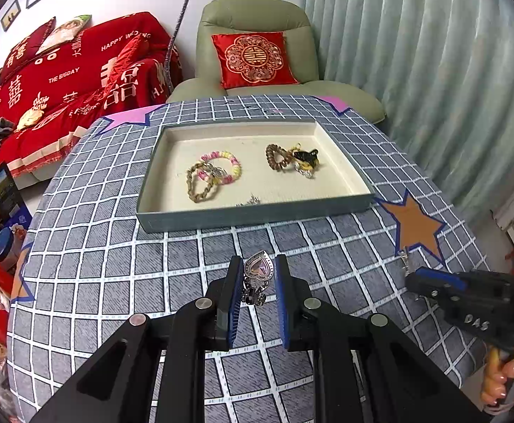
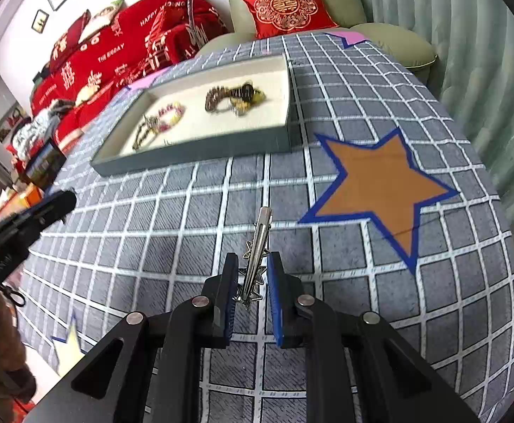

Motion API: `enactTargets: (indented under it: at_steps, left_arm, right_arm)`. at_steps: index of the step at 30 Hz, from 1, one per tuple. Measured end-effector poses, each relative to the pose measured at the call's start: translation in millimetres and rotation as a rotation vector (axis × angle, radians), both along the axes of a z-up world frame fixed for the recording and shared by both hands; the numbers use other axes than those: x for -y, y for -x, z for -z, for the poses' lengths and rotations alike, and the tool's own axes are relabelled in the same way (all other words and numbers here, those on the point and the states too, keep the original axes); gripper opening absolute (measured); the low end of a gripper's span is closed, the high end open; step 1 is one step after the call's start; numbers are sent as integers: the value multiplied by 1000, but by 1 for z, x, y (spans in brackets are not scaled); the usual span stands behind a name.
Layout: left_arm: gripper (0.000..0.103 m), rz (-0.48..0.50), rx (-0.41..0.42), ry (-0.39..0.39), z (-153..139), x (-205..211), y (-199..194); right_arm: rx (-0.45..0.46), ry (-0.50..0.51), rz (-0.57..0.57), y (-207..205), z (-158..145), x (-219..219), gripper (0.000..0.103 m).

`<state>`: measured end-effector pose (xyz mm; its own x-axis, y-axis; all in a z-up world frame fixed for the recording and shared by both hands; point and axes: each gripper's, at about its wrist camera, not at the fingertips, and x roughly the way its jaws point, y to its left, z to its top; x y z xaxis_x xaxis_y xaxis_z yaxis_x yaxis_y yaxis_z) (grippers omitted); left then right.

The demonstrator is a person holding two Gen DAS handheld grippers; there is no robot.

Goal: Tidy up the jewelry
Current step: 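Carry the hairpin and heart pendant into the tray and open both tools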

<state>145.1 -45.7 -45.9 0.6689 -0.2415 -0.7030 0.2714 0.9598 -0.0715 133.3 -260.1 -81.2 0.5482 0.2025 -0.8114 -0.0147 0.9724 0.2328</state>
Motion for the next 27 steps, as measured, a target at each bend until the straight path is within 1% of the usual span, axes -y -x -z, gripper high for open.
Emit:
enactTargets:
  at_steps: [2, 9, 13, 17, 22, 27]
  left_arm:
    - [27, -6, 1, 4, -5, -2, -2]
    - [27, -26, 19, -7, -25, -9, -18]
    - [27, -31, 38, -27, -35, -7, -31]
    - [27, -37, 41, -34, -40, -5, -47]
    - [27, -59, 38, -32, -40, -5, -72]
    - [27, -85, 19, -21, -33, -9, -104]
  right_arm:
    - [10, -27, -4, -4, -10, 3, 18]
    - [66, -64, -34, -23, -45, 3, 18]
    - [95, -64, -57, -43, -65, 1, 18]
    - [113, -56, -83, -67, -80, -3, 18]
    - [114, -61, -110, -94, -85, -10, 18]
    - [90, -83, -122, -128, -76, -14, 18]
